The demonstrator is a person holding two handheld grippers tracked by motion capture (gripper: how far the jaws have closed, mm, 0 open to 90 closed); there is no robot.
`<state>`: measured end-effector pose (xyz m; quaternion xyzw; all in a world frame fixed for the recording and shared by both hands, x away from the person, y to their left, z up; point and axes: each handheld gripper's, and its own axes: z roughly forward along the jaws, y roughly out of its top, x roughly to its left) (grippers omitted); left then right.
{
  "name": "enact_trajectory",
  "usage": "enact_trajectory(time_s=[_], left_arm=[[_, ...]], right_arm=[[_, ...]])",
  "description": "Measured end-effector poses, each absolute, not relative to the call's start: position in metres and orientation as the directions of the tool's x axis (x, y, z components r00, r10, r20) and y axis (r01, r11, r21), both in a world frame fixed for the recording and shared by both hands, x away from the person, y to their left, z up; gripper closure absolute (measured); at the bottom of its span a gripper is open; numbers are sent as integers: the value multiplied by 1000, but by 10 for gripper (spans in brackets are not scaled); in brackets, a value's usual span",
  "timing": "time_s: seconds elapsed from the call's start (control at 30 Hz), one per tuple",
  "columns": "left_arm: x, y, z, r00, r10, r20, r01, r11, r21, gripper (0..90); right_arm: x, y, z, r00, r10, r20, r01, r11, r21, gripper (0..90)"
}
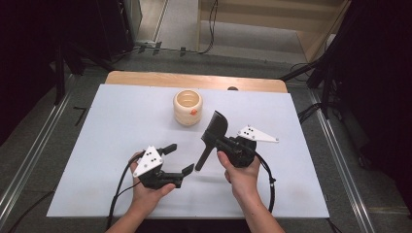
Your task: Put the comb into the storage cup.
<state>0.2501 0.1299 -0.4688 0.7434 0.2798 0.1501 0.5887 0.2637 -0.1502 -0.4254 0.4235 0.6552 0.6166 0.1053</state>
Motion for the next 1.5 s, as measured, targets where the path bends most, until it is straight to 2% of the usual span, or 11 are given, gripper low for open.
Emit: enact_trajectory(time_s=[0.1, 0.13, 0.67, 1.1, 1.5], left_arm=[[253, 148, -469, 780, 617, -106, 247, -147, 958, 8], [253, 154, -469, 775, 624, -105, 244, -142, 959, 0], [259, 216, -476, 699, 708, -100, 247, -108, 963, 0], [257, 248, -484, 663, 747, -49, 248, -158, 956, 0], [253, 280, -484, 613, 789, -35, 236, -141, 961, 0]], right_arm=[[265, -149, -424, -631, 688, 359, 404, -104, 909, 833], [266, -149, -424, -635, 689, 350, 396, -99, 913, 833], [285, -147, -416, -663, 694, 279, 338, -55, 939, 833], [297, -148, -418, -675, 696, 246, 314, -31, 949, 833], [308, -146, -418, -665, 713, 224, 300, -19, 954, 833]])
